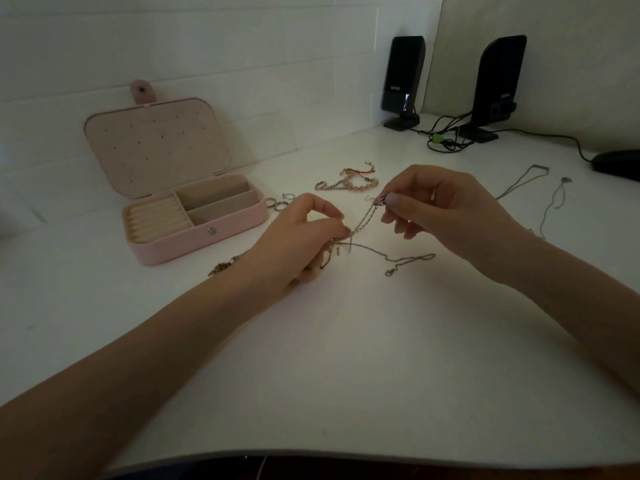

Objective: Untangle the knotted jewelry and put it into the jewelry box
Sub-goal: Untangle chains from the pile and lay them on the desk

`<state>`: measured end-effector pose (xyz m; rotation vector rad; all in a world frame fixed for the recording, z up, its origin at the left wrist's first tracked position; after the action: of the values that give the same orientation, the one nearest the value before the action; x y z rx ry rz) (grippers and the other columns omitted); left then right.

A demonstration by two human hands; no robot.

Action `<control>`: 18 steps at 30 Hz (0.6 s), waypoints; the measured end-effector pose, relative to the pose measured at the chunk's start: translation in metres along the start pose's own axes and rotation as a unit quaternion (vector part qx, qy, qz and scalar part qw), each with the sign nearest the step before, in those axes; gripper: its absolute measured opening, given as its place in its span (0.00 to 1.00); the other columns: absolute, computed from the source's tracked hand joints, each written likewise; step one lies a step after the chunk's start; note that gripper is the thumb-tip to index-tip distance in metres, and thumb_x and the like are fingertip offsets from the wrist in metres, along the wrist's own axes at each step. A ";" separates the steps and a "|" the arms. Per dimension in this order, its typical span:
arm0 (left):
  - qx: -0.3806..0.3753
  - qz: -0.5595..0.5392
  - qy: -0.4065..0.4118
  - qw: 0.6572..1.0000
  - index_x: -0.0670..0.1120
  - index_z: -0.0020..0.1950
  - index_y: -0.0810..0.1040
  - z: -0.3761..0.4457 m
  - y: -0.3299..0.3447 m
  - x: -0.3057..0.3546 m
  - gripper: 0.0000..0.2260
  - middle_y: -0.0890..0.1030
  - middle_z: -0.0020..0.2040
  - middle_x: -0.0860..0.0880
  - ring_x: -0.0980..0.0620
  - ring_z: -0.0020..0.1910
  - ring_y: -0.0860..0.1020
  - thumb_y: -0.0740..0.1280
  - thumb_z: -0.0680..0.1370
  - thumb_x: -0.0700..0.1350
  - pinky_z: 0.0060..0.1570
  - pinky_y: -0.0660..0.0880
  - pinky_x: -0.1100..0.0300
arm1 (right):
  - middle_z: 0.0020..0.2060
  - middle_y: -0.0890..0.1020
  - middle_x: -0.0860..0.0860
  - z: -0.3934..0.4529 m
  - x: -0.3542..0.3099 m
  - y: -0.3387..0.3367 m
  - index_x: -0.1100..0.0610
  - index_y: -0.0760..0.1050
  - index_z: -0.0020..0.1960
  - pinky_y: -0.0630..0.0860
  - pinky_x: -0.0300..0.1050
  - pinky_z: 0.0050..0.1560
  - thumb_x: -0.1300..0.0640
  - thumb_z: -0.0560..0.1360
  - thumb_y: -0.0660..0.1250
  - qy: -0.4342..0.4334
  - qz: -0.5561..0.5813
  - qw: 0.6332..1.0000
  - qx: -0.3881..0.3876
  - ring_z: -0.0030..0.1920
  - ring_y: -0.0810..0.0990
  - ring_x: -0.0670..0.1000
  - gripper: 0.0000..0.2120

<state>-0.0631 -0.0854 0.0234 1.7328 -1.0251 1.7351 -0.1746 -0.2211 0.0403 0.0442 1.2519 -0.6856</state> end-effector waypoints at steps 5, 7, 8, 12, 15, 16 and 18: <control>-0.073 -0.080 0.048 0.993 0.45 0.42 0.80 -0.001 0.002 0.004 0.10 0.79 0.35 0.54 0.56 0.33 0.73 0.60 0.72 0.36 0.32 0.70 0.64 | 0.34 0.82 0.49 -0.001 -0.003 -0.001 0.59 0.78 0.46 0.77 0.39 0.38 0.62 0.76 0.66 -0.008 0.002 1.000 0.010 0.34 0.78 0.46 0.03; -0.134 -0.183 0.020 0.974 0.42 0.46 0.80 -0.002 0.005 0.002 0.14 0.83 0.41 0.49 0.52 0.42 0.79 0.57 0.68 0.37 0.44 0.76 0.62 | 0.34 0.82 0.50 -0.001 -0.004 -0.001 0.58 0.78 0.45 0.76 0.39 0.38 0.62 0.76 0.66 -0.013 0.003 1.000 0.013 0.34 0.78 0.46 0.03; -0.155 -0.227 0.005 0.962 0.41 0.49 0.80 -0.002 0.006 0.002 0.17 0.83 0.42 0.46 0.50 0.45 0.81 0.56 0.66 0.38 0.48 0.77 0.61 | 0.35 0.82 0.50 -0.001 -0.004 -0.002 0.57 0.78 0.45 0.76 0.40 0.39 0.62 0.76 0.66 -0.017 0.002 1.000 0.014 0.34 0.78 0.46 0.03; -0.156 -0.254 -0.009 0.955 0.41 0.50 0.79 -0.002 0.012 0.004 0.12 0.83 0.41 0.44 0.48 0.42 0.83 0.63 0.69 0.41 0.46 0.80 0.59 | 0.34 0.81 0.48 -0.002 -0.006 0.001 0.56 0.78 0.45 0.76 0.40 0.38 0.61 0.76 0.67 -0.028 0.002 1.000 -0.001 0.34 0.78 0.46 0.02; -0.115 -0.197 0.002 0.974 0.45 0.40 0.82 -0.001 0.015 0.001 0.04 0.81 0.34 0.48 0.55 0.30 0.77 0.68 0.74 0.43 0.35 0.77 0.64 | 0.33 0.81 0.48 -0.003 -0.006 0.005 0.58 0.78 0.46 0.76 0.39 0.37 0.61 0.76 0.67 -0.034 0.000 0.999 -0.011 0.33 0.78 0.45 0.02; -0.112 -0.181 0.014 0.977 0.47 0.37 0.83 -0.001 0.016 0.001 0.04 0.80 0.33 0.49 0.56 0.29 0.76 0.69 0.71 0.43 0.34 0.76 0.65 | 0.33 0.81 0.47 -0.003 -0.006 0.006 0.58 0.78 0.46 0.76 0.38 0.37 0.61 0.76 0.67 -0.034 -0.001 0.999 -0.013 0.33 0.78 0.45 0.02; -0.115 -0.153 0.034 0.981 0.47 0.34 0.83 -0.002 0.017 -0.001 0.05 0.80 0.32 0.49 0.57 0.29 0.75 0.70 0.70 0.41 0.35 0.76 0.67 | 0.32 0.81 0.46 -0.004 -0.007 0.006 0.57 0.78 0.46 0.76 0.38 0.37 0.61 0.76 0.66 -0.037 -0.002 0.999 -0.015 0.33 0.78 0.45 0.02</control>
<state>-0.0773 -0.0935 0.0198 1.5791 -0.8423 1.4143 -0.1756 -0.2114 0.0433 -0.0087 1.1914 -0.6650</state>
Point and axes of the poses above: each hand's wrist, its own z-axis towards the middle knuckle, its own y-axis out of the palm, x = y × z, the point moved 3 cm from there along z, towards the middle knuckle
